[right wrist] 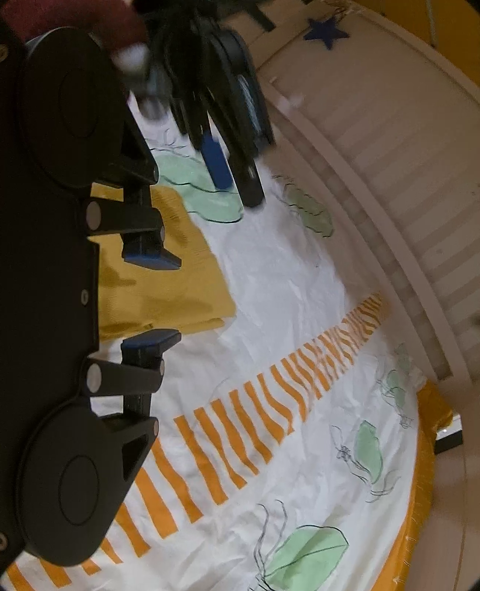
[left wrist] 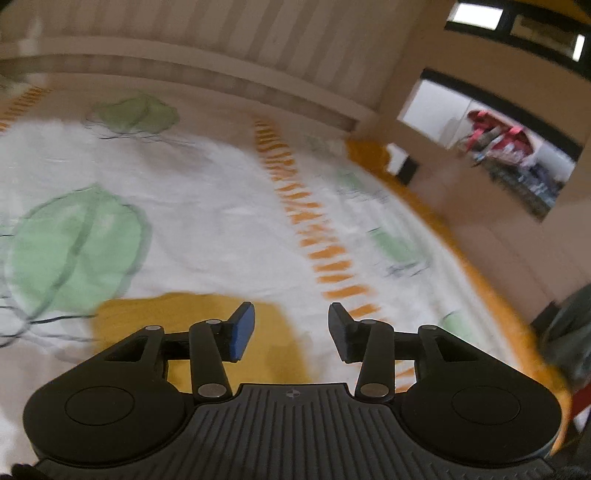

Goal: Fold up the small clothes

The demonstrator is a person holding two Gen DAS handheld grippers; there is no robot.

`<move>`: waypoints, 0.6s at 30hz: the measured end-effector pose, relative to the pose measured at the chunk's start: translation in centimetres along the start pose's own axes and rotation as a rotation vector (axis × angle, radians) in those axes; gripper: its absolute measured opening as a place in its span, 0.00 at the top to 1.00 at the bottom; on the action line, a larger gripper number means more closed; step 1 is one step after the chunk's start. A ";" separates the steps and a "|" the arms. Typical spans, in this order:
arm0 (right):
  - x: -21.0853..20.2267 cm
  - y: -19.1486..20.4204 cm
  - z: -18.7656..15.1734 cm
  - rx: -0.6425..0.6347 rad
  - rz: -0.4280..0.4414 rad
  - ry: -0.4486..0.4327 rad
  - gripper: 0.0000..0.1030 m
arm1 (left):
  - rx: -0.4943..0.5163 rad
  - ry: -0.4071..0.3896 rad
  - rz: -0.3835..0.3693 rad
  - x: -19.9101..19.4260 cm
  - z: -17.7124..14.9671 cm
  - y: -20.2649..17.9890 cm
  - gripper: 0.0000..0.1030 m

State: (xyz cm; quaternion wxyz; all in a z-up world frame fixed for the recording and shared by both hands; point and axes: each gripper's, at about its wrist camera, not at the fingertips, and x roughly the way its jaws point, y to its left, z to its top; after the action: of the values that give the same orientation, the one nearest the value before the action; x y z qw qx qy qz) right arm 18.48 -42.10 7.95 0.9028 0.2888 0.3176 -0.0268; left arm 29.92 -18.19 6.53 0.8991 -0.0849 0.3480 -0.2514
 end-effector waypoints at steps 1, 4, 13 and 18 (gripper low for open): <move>0.3 0.0 -0.2 -0.004 -0.004 0.010 0.54 | 0.009 0.020 0.029 -0.3 -1.0 1.1 0.59; 1.1 0.2 -0.7 -0.017 -0.016 0.036 0.54 | 0.027 0.091 0.101 -0.7 -3.9 3.7 0.59; 4.0 1.9 -3.7 -0.061 0.047 0.189 0.49 | 0.033 0.204 0.187 -4.0 -11.0 10.3 0.59; 6.0 4.4 -7.6 -0.096 0.125 0.335 0.50 | 0.026 0.183 0.176 -5.5 -10.3 11.2 0.59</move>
State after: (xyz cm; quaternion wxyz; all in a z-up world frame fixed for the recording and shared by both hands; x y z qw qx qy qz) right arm 20.02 -33.54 1.85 0.8498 0.2650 0.4461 0.0930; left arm 24.00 -5.54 -1.59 0.8833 -0.0191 0.4314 -0.1828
